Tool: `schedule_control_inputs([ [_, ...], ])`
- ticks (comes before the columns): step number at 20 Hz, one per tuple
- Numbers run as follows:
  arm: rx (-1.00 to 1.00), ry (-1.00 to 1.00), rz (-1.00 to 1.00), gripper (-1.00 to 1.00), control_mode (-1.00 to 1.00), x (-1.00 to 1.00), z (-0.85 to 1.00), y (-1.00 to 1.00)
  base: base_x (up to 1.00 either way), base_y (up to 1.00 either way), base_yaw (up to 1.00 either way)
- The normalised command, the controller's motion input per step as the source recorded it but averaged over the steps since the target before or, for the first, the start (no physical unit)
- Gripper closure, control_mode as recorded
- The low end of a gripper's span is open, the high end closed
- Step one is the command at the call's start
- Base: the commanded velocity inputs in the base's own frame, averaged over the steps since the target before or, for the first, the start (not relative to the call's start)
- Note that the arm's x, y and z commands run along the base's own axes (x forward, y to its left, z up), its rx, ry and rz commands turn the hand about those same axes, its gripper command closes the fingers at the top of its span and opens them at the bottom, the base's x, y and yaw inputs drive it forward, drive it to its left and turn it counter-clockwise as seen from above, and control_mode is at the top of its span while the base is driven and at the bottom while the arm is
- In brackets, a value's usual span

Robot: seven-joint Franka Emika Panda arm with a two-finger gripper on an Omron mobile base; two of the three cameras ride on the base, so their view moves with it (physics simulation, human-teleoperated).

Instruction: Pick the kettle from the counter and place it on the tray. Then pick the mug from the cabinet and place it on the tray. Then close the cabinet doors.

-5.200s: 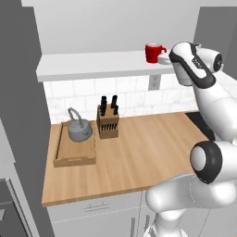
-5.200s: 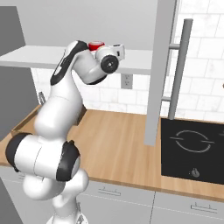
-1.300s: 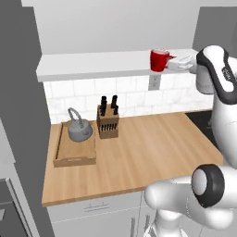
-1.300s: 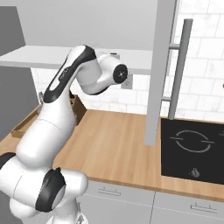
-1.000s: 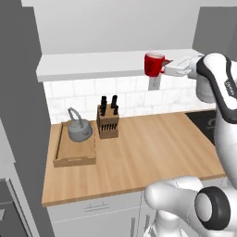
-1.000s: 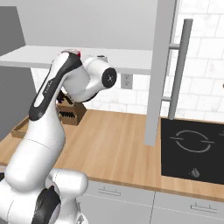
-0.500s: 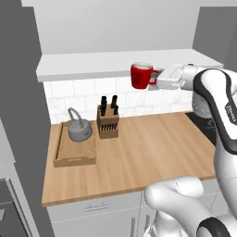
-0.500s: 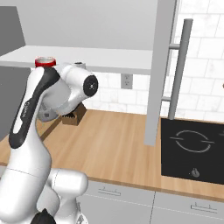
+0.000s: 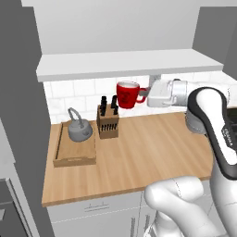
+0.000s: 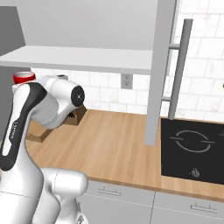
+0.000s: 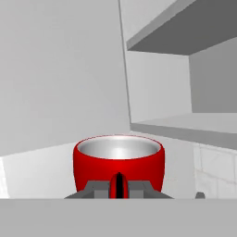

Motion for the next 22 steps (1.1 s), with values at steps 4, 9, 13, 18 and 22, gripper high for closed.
schedule_control_inputs([
  [4,0.0,0.09,0.16,1.0,-1.0,-0.1,-0.46,0.32,0.0,0.0,0.0],
  [9,0.0,0.09,0.12,1.0,-1.0,0.01,-0.52,0.24,0.0,0.0,0.0],
  [13,0.0,0.05,0.11,1.0,-1.0,0.1,-0.59,0.16,0.0,0.0,0.0],
  [18,0.0,0.0,0.12,1.0,-1.0,0.16,-0.58,0.07,0.0,0.0,0.0],
  [22,0.0,0.0,0.11,1.0,-1.0,0.03,-0.52,0.1,0.0,0.0,0.0],
])
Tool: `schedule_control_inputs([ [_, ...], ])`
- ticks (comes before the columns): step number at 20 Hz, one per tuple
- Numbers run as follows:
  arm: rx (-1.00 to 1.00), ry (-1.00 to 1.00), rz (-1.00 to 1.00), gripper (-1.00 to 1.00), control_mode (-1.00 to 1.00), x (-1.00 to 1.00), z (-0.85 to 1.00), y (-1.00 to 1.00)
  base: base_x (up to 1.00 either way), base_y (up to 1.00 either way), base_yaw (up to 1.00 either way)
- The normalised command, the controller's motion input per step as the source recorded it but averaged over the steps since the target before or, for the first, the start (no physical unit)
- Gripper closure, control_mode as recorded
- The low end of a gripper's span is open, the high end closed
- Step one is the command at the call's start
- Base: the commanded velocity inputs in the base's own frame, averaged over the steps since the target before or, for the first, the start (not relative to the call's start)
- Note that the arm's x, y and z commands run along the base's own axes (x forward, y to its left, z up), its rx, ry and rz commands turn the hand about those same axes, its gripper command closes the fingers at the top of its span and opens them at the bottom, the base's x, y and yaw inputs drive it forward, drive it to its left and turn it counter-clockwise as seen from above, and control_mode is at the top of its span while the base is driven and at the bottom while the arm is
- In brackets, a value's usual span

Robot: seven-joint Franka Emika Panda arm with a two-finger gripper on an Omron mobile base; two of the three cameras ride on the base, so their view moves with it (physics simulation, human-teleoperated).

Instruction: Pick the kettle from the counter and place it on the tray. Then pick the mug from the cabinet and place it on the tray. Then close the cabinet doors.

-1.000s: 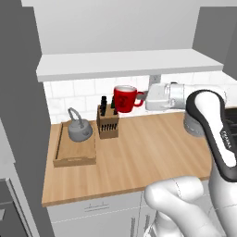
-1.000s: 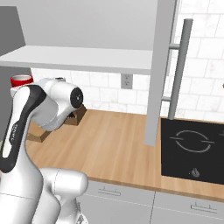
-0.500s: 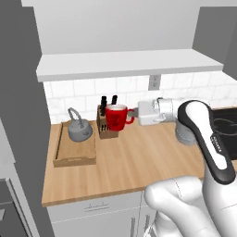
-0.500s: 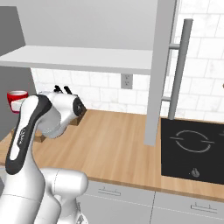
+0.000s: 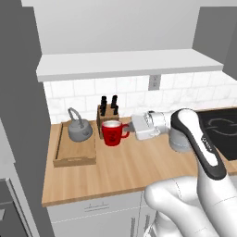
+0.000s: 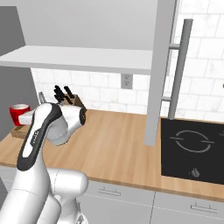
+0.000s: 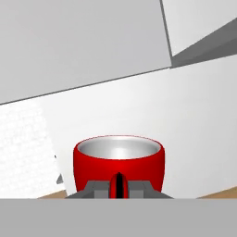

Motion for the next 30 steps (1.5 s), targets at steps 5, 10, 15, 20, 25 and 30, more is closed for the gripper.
schedule_control_inputs([
  [5,0.0,0.0,0.12,1.0,-1.0,0.08,-0.5,0.12,0.0,0.0,0.0],
  [10,0.0,0.0,0.12,1.0,-1.0,0.08,-0.45,0.08,0.0,0.0,0.0],
  [15,0.0,0.0,0.09,1.0,-1.0,0.19,-0.24,0.02,0.0,0.0,0.0],
  [20,0.0,0.0,0.03,1.0,-1.0,0.42,-0.17,0.0,0.0,0.0,0.0],
  [25,0.0,-0.01,0.0,1.0,-1.0,0.35,-0.16,0.1,0.0,0.0,0.0],
  [30,0.0,0.0,0.0,1.0,-1.0,0.35,-0.17,0.19,0.0,0.0,0.0],
])
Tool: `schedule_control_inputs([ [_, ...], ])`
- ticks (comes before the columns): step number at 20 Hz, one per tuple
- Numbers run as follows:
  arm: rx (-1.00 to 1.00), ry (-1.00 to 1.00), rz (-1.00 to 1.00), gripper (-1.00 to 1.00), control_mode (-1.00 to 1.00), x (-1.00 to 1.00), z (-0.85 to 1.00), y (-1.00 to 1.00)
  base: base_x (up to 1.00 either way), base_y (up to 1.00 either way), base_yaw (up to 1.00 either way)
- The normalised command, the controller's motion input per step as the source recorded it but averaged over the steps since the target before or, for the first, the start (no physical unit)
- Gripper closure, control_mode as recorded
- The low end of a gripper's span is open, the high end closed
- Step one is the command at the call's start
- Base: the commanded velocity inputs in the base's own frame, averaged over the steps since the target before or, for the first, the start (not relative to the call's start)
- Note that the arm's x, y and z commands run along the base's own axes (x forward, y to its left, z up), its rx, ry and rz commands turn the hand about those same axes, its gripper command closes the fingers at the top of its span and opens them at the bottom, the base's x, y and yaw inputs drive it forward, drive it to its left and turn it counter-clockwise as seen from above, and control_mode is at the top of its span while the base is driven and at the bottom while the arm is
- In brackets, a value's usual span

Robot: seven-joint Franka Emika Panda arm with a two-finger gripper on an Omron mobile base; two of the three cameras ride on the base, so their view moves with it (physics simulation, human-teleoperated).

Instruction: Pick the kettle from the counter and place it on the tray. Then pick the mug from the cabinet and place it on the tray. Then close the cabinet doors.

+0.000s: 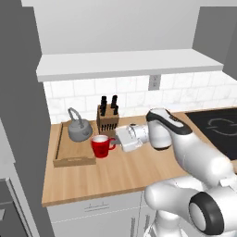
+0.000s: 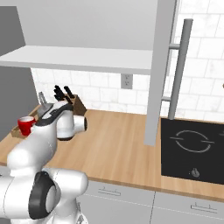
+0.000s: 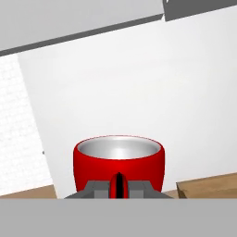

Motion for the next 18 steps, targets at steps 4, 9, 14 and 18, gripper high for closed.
schedule_control_inputs([
  [4,0.0,0.0,0.0,1.0,-1.0,0.31,-0.21,0.28,0.0,0.0,0.0],
  [9,0.0,-0.03,0.0,1.0,-1.0,0.22,-0.19,0.27,0.0,0.0,0.0],
  [14,0.0,-0.08,0.0,1.0,-1.0,0.18,-0.03,0.22,0.0,0.0,0.0],
  [18,0.0,-0.08,0.0,1.0,-1.0,0.16,0.0,0.21,0.0,0.0,0.0],
])
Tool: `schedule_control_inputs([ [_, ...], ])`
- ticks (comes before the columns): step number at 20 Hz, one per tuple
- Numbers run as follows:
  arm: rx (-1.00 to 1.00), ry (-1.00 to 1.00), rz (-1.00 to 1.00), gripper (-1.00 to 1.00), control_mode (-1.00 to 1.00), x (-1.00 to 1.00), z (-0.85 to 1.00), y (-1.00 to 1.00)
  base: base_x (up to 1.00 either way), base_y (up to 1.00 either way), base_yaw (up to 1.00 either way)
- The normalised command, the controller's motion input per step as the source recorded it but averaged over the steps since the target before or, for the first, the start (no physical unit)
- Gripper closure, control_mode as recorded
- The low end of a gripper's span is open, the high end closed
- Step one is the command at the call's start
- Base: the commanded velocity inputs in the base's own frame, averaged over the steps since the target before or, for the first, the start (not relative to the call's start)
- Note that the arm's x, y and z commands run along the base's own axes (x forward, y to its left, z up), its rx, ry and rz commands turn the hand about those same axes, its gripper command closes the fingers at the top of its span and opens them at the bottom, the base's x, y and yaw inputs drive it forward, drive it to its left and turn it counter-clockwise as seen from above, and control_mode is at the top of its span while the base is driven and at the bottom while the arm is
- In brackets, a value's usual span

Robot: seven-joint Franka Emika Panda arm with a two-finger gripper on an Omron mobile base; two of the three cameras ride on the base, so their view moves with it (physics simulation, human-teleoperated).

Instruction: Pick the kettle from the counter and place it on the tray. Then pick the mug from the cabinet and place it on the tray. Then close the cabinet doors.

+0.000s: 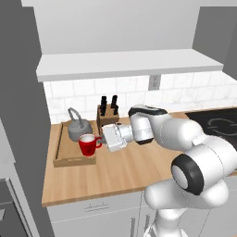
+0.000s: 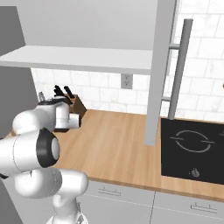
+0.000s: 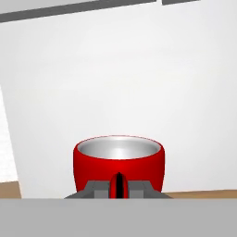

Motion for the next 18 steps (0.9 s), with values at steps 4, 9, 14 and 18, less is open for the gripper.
schedule_control_inputs([
  [4,0.0,-0.06,0.0,1.0,-1.0,0.18,-0.01,0.24,0.0,0.0,0.0],
  [9,0.0,-0.07,0.0,1.0,-1.0,0.14,-0.05,0.27,0.0,0.0,0.0],
  [14,0.0,-0.12,0.0,1.0,-1.0,0.02,-0.02,0.28,0.0,0.0,0.0],
  [18,0.0,-0.13,0.0,1.0,-1.0,0.01,0.0,0.17,0.0,0.0,0.0],
])
